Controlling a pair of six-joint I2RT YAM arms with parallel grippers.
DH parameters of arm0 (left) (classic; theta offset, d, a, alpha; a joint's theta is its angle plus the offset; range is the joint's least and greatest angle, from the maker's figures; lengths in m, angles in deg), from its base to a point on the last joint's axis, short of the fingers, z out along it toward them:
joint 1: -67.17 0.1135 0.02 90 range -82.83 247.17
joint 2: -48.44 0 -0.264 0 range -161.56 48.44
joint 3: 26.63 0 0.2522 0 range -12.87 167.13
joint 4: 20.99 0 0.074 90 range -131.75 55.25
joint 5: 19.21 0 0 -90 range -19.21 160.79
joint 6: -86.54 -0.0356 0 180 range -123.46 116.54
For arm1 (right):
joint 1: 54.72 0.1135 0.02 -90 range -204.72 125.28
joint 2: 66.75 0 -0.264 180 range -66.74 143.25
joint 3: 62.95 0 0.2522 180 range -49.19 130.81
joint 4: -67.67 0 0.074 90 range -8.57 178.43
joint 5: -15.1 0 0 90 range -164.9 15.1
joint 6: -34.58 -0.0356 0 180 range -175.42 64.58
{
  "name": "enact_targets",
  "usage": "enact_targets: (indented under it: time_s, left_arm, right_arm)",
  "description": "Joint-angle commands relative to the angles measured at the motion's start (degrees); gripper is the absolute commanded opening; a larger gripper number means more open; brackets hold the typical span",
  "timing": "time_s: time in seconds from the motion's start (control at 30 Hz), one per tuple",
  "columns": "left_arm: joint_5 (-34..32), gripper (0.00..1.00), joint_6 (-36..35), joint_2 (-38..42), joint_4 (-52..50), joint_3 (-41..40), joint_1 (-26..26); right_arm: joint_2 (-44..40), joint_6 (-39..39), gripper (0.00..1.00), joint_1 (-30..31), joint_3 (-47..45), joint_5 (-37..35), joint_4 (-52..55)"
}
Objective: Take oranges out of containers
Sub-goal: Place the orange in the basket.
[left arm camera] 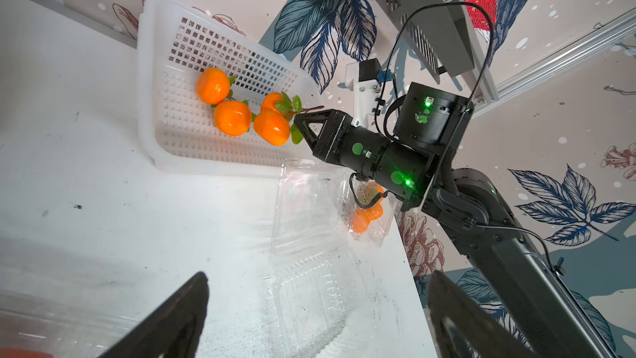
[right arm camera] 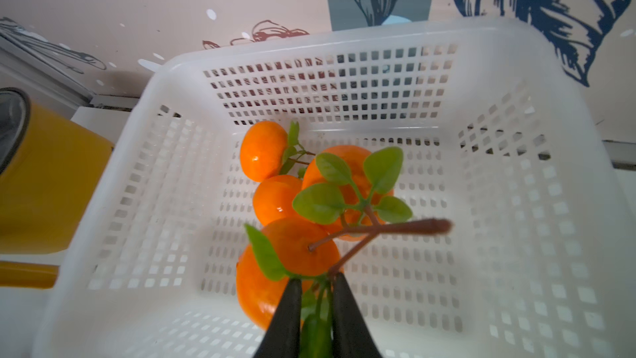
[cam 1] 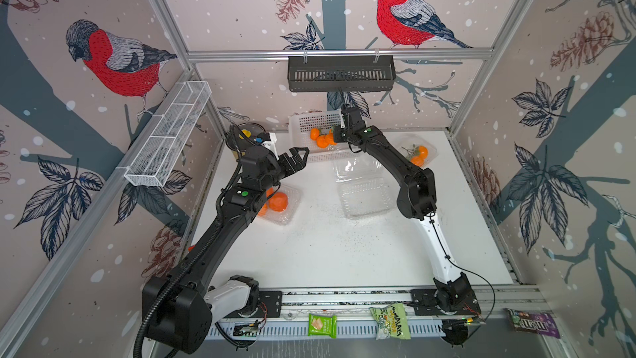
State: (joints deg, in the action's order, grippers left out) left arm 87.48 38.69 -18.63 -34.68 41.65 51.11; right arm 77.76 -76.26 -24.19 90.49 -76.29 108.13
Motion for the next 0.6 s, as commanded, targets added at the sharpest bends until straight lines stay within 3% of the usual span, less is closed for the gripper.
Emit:
enact_targets:
  time_s: [0.0,0.23,0.57]
  left_arm:
    - [0.8,0.97,0.8,-0.7,1.9,0.0,0.1]
    - [0.5,0.97,-0.1,-1.0,-0.1,0.2,0.1]
    - [1.0,0.97,0.2,-2.6,-0.9,2.3,0.1]
  right_arm:
    - [1.7,-1.3,0.2,-0.6,0.0,1.8,-3.9]
    - [3.7,-3.3,0.33,-2.5,0.0,4.8,-6.6]
    - [-3.5,-3.3,0.45,-3.5,0.0,7.0,-6.4]
